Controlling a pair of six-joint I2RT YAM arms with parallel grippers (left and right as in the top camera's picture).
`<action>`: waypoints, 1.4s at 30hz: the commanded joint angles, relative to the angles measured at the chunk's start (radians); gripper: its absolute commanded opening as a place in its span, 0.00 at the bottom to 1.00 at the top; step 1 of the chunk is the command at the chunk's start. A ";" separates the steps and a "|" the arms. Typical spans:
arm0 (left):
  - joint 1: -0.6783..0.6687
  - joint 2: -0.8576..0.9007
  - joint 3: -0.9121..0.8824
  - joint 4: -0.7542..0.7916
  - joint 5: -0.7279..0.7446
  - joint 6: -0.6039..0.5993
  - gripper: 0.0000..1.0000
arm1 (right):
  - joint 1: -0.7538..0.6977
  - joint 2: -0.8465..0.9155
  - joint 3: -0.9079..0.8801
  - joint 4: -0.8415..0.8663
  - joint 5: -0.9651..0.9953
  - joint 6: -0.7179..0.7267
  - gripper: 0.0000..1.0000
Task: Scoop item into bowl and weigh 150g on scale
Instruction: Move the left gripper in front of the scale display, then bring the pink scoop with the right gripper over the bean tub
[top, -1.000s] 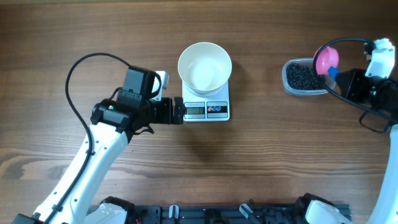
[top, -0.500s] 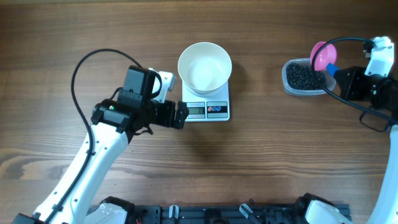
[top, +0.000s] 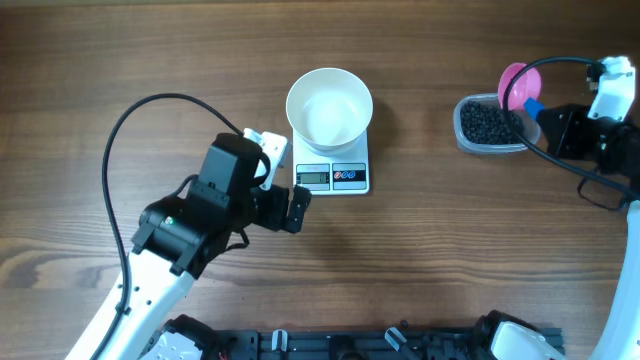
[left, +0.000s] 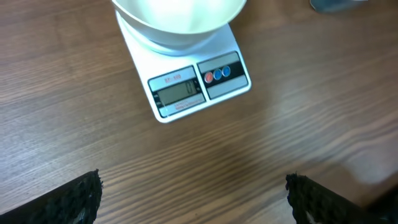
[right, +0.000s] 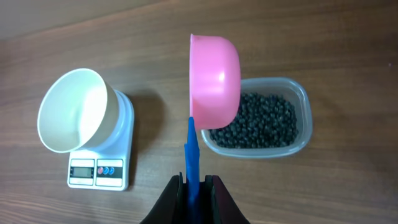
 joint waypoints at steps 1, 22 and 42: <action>-0.005 0.010 -0.048 0.040 -0.043 -0.047 1.00 | 0.003 -0.002 0.012 0.009 -0.030 0.005 0.04; -0.005 0.018 -0.089 0.118 -0.027 0.063 1.00 | 0.003 -0.002 0.012 0.028 -0.029 0.007 0.04; 0.009 0.046 -0.089 0.112 -0.027 0.040 1.00 | 0.003 -0.002 0.012 -0.003 0.047 0.003 0.04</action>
